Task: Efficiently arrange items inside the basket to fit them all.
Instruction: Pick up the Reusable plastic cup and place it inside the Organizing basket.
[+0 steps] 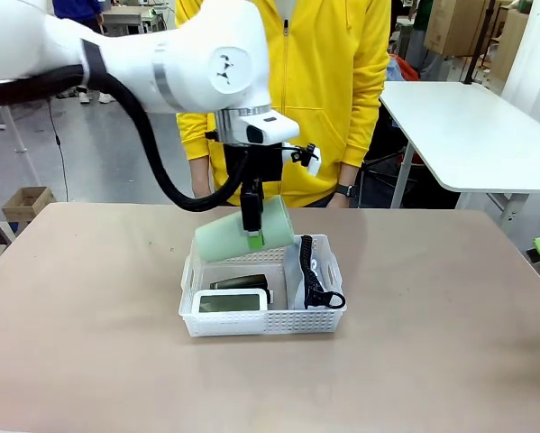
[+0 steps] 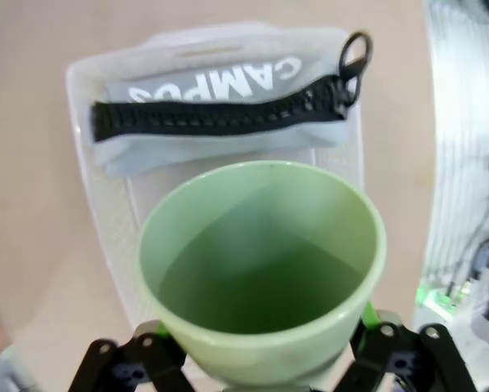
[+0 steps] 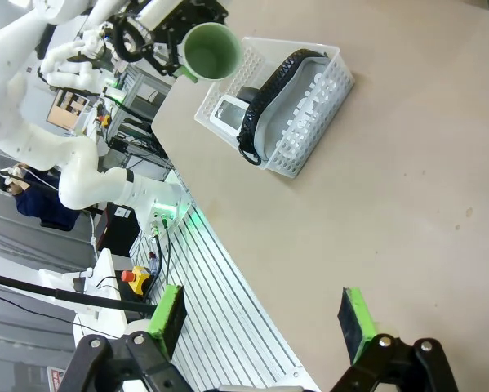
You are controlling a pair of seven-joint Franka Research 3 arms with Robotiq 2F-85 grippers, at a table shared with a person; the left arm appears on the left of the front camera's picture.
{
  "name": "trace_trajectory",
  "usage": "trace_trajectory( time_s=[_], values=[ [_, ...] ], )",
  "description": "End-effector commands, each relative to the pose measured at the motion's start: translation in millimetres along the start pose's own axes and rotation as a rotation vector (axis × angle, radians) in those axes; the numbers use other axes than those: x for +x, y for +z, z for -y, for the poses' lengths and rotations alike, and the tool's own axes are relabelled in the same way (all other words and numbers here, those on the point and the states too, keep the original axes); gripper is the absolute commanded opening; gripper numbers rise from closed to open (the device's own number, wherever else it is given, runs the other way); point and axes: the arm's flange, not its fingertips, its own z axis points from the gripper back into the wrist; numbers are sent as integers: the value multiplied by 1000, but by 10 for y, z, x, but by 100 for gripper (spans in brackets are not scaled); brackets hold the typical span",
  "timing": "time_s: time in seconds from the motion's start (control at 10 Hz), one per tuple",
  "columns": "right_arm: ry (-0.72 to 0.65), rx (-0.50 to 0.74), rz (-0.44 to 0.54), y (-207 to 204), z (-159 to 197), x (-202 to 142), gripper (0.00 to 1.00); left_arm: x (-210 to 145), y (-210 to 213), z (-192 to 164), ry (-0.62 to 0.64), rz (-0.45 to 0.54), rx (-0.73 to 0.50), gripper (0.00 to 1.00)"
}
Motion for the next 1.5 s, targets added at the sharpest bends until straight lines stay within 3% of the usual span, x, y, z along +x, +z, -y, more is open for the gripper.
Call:
trace_trajectory(
  time_s=[0.0, 0.2, 0.6, 1.4],
  values=[
    [25, 20, 26, -12, 1, 13, 100, 126, -59, -191, 52, -35, -24, 89],
    [25, 20, 26, -12, 1, 13, 100, 166, -245, -217, 38, -82, -25, 89],
    [25, 20, 26, -12, 1, 13, 100, 83, -459, -97, 28, -151, 113, 89],
    [25, 20, 26, -12, 1, 13, 100, -22, -642, -167, 82, -195, 176, 89]
  ],
)
